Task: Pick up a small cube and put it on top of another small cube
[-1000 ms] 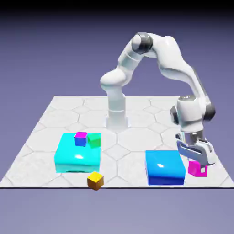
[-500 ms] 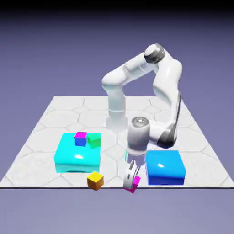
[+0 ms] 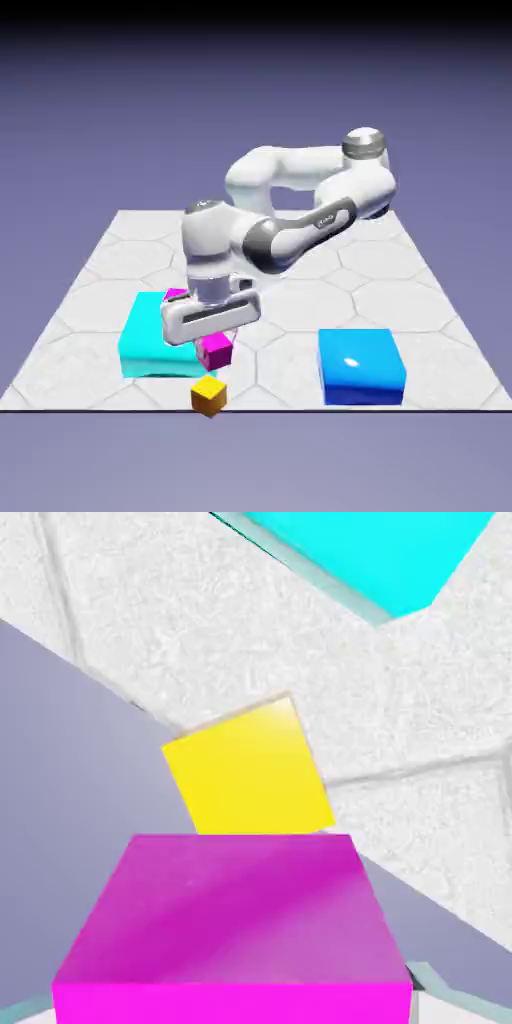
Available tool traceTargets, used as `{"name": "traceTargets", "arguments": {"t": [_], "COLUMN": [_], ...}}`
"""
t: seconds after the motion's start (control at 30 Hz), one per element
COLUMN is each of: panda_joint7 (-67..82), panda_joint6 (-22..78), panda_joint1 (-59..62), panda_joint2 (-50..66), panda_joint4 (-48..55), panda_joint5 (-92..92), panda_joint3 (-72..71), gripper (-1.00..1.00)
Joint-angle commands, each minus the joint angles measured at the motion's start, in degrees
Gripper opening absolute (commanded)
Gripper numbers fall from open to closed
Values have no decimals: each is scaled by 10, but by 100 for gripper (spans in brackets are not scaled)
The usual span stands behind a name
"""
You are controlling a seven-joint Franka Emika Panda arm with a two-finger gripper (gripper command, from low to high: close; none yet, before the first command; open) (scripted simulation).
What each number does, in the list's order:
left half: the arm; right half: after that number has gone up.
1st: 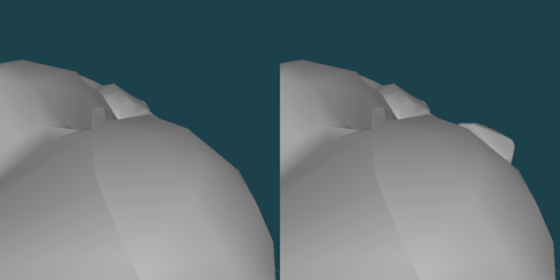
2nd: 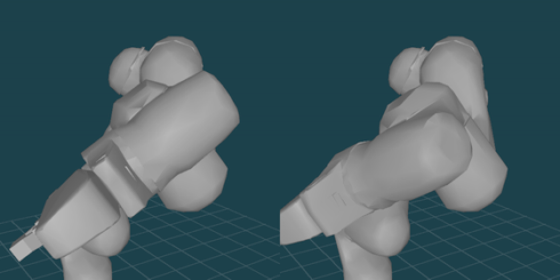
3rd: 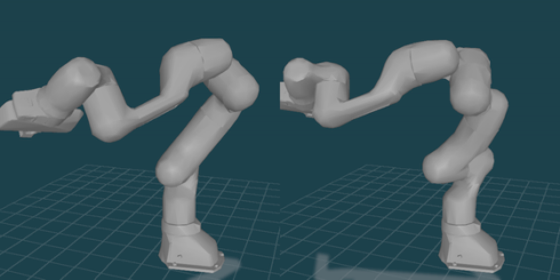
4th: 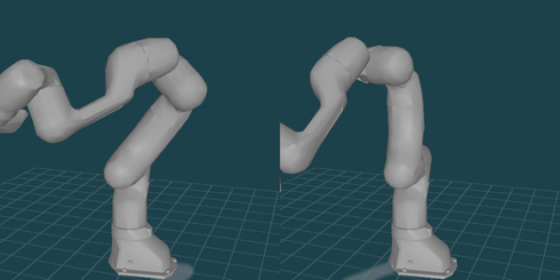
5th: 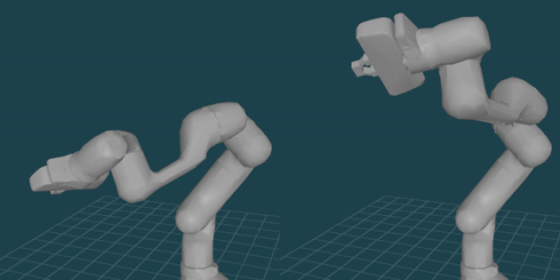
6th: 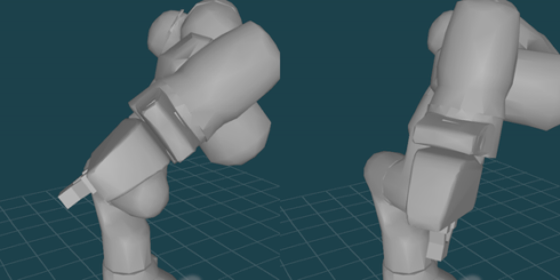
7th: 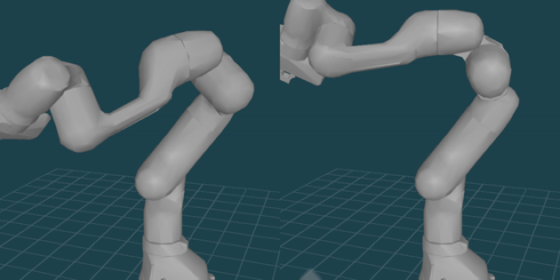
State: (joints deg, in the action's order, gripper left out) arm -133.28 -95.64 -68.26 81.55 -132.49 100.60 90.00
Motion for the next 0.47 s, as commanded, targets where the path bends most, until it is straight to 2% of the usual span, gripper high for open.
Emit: {"name": "traceTargets", "arguments": {"t": [0.0,0.2,0.23,0.43], "panda_joint7": [0,2,2,0], "panda_joint6": [2,-45,-45,2], "panda_joint1": [1,20,20,1], "panda_joint2": [0,28,28,0], "panda_joint4": [-2,29,29,-2], "panda_joint5": [2,77,77,2], "panda_joint3": [-1,-87,-87,-1], "gripper": [-100,-100,100,100]}}
